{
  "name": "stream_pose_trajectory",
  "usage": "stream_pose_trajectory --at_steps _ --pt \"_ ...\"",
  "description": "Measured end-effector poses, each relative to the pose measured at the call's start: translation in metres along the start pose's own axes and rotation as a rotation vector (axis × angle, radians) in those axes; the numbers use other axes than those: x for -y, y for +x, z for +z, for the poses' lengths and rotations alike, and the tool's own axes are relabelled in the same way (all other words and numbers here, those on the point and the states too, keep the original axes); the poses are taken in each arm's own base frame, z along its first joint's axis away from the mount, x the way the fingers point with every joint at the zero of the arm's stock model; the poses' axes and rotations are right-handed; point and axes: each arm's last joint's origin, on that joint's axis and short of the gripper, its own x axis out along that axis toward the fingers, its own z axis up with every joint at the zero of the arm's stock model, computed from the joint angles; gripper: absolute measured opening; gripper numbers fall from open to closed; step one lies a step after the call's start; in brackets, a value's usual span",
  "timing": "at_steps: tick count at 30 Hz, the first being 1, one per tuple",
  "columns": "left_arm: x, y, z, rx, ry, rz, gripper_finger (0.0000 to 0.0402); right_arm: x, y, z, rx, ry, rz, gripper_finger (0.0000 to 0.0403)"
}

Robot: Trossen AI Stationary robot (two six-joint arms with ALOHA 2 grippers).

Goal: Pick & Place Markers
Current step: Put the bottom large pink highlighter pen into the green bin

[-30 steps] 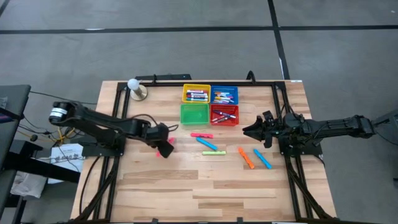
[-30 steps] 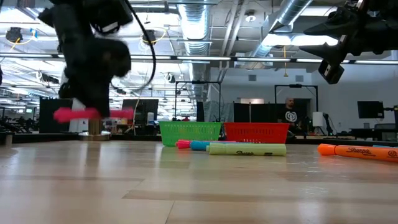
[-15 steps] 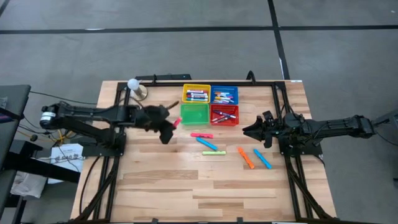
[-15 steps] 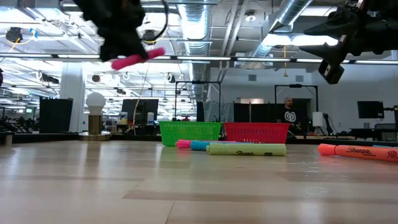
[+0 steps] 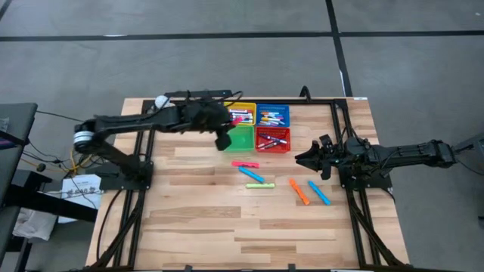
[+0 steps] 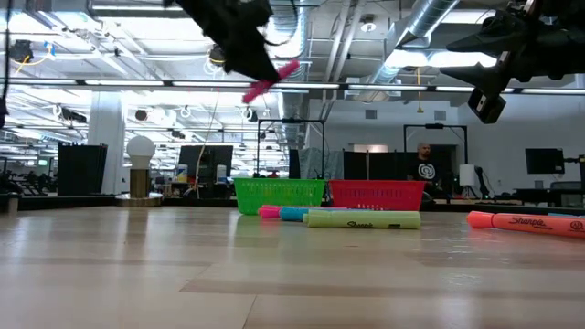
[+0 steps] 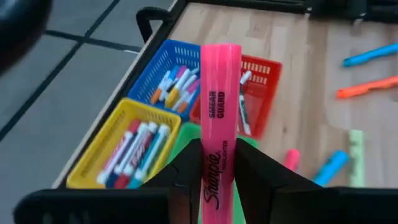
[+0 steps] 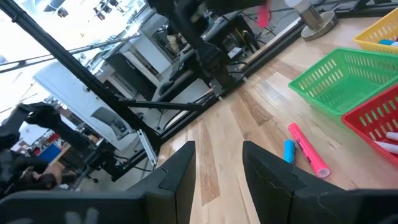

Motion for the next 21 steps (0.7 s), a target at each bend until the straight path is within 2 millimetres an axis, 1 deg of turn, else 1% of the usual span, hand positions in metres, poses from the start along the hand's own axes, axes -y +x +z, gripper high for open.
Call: stream_pose_trajectory --at_steps 3,8,13,17,21 --pt "-0.006 0.026 0.005 -0.019 0.038 -0.010 0.0076 0.000 0.000 0.000 0.000 0.000 0.000 0.0123" --pt "-0.014 0.066 -0.007 -0.110 0.042 -0.001 0.0076 0.000 0.000 0.000 0.000 0.000 0.000 0.0123" --pt "-0.019 0.095 -0.022 -0.175 0.020 -0.030 0.0078 0.000 0.000 0.000 0.000 0.000 0.000 0.0123" --pt "-0.017 0.114 -0.030 -0.187 -0.010 -0.072 0.0077 0.000 0.000 0.000 0.000 0.000 0.000 0.0123" --pt "-0.012 0.131 -0.042 -0.235 -0.008 -0.088 0.0078 0.000 0.000 0.000 0.000 0.000 0.000 0.0123"
